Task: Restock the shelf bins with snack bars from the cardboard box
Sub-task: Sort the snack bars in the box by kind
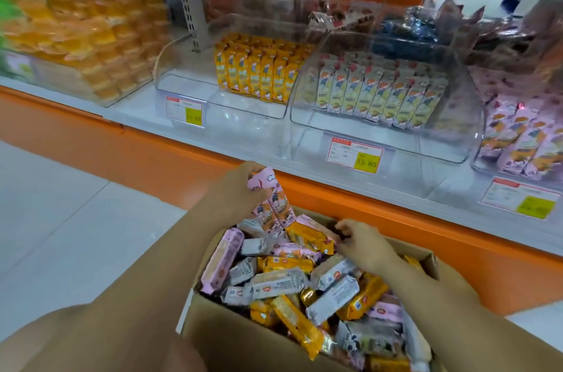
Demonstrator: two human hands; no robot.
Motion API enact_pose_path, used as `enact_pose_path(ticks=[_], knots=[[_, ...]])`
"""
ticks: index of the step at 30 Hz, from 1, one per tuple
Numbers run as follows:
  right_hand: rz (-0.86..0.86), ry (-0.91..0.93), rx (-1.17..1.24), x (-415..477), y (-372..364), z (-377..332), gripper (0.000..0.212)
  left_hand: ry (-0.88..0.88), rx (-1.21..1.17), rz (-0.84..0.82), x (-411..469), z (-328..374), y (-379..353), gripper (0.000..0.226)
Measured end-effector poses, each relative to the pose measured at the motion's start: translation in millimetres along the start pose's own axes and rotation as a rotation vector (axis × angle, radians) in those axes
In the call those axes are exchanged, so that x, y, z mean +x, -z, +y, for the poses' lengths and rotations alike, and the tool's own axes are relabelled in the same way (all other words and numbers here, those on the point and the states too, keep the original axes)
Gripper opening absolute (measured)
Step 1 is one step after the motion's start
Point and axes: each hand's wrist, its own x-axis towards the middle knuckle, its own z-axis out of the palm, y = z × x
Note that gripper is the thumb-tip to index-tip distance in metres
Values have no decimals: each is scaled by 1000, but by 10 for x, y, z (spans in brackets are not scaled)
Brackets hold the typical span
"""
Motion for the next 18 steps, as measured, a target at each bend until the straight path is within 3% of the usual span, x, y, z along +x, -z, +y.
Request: enact_pose_path(ticks=[3,6,11,18], knots=[[-37,-4,-45,51,-51,-5,44,-33,82,-12,61,28,-56,42],[55,26,-36,34,-42,-25,33,-53,127,-13,65,60,-88,40],[204,98,180,-199,225,-28,16,-76,143,-19,18,101,-126,43],[322,92,485,-767,871,19,26,-107,112,-151,-197,313,-270,45]])
